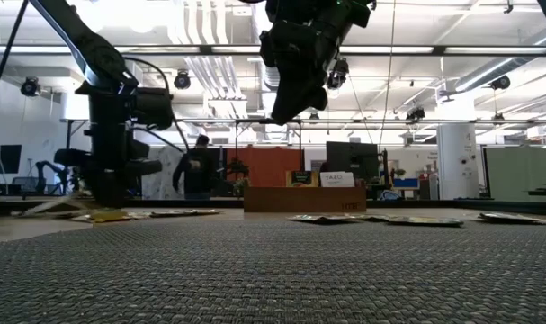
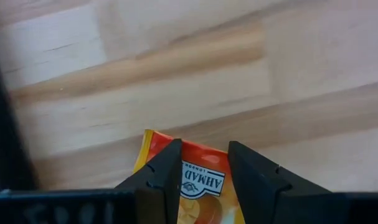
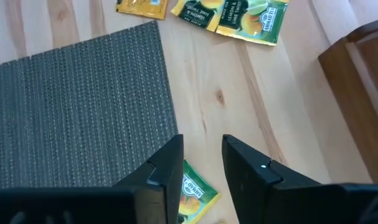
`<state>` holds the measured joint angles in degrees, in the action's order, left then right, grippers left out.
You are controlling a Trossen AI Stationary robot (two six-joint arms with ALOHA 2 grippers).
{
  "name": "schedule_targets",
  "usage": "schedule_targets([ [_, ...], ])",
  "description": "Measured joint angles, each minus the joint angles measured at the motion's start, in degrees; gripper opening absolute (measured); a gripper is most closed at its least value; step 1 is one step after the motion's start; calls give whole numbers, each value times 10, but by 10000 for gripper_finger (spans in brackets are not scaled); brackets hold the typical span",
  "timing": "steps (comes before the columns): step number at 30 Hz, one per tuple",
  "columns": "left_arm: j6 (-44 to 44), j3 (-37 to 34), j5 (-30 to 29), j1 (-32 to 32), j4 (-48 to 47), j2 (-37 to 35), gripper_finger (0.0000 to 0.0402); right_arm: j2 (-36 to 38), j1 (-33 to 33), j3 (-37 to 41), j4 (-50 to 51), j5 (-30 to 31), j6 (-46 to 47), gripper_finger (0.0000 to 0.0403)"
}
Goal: Pick & Place Tea
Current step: Put the orange tea bag into the middle section of the wooden organizer
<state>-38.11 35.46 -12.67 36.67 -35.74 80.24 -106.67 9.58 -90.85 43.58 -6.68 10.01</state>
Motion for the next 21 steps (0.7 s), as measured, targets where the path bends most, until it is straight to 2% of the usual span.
schedule_targets([
  [4, -17, 1, 16, 0, 73, -1, 126, 0, 0, 0, -6, 9, 4, 102],
  [13, -47, -2, 140, 0, 271, -8, 126, 0, 0, 0, -20, 8, 10, 105],
  [17, -31, -1, 140, -1, 277, -30, 126, 0, 0, 0, -25, 9, 14, 107],
  [21, -14, -1, 138, -1, 225, -70, 126, 0, 0, 0, -33, 8, 18, 102],
])
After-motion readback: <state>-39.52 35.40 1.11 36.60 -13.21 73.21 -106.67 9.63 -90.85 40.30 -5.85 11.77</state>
